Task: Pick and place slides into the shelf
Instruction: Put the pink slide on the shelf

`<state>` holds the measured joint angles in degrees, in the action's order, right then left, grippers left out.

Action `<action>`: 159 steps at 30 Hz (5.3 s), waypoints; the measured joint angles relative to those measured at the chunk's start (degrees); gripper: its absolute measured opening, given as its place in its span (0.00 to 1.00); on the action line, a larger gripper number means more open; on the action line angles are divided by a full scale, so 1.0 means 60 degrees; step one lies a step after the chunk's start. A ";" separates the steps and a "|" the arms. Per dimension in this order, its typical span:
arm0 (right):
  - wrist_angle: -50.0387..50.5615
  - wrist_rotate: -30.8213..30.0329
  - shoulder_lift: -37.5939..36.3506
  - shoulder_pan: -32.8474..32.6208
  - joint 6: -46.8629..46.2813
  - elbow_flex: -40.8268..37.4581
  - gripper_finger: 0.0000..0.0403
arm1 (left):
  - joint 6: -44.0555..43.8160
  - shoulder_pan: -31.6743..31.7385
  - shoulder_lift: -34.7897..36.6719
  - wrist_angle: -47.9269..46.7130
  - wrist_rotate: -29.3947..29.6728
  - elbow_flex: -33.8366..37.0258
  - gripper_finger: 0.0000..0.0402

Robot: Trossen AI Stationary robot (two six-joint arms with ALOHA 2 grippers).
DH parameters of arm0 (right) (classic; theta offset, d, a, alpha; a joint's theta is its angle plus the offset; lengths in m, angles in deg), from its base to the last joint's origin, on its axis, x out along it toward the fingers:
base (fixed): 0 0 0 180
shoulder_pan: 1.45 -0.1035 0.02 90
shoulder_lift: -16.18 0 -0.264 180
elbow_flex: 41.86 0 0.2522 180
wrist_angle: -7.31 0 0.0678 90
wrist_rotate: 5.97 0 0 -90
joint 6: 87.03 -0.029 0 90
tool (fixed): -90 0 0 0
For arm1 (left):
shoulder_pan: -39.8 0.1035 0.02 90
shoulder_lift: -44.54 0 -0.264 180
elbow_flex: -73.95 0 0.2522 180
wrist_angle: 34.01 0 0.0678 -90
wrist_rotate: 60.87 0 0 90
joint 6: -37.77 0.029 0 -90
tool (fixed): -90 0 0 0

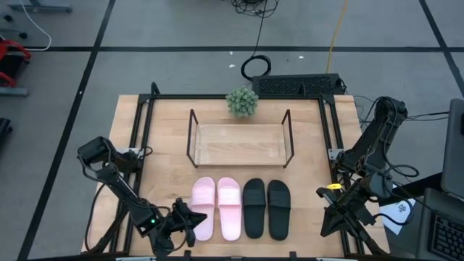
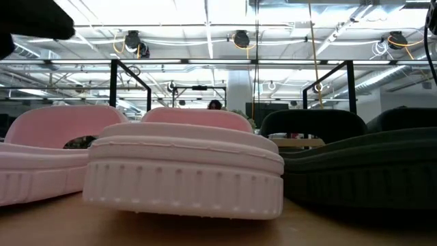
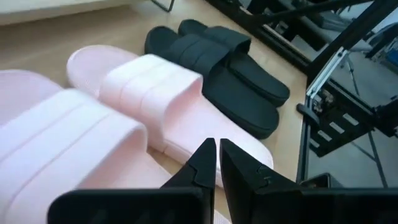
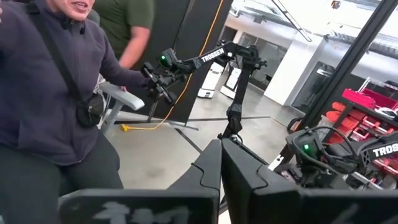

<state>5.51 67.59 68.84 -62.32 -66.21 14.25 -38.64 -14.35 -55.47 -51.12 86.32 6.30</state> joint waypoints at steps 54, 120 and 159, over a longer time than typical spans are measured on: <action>0.0406 -0.0001 0.0000 0.0000 -0.0103 0.0000 0.00 | -0.2151 -0.0617 0.0011 -0.2649 -0.0377 0.0007 0.05; 0.0435 -0.0005 0.0000 0.0004 -0.0110 -0.0004 0.00 | -0.1275 -0.0880 0.0011 -0.3432 -0.1390 0.0007 0.18; 0.0818 -0.0915 0.0181 0.0014 -0.0790 -0.0004 0.00 | -0.2744 -0.0437 -0.0026 -0.3853 -0.1650 0.0007 0.13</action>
<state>10.42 62.10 69.93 -62.23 -70.95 14.23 -55.10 -16.97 -55.62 -74.23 76.42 6.35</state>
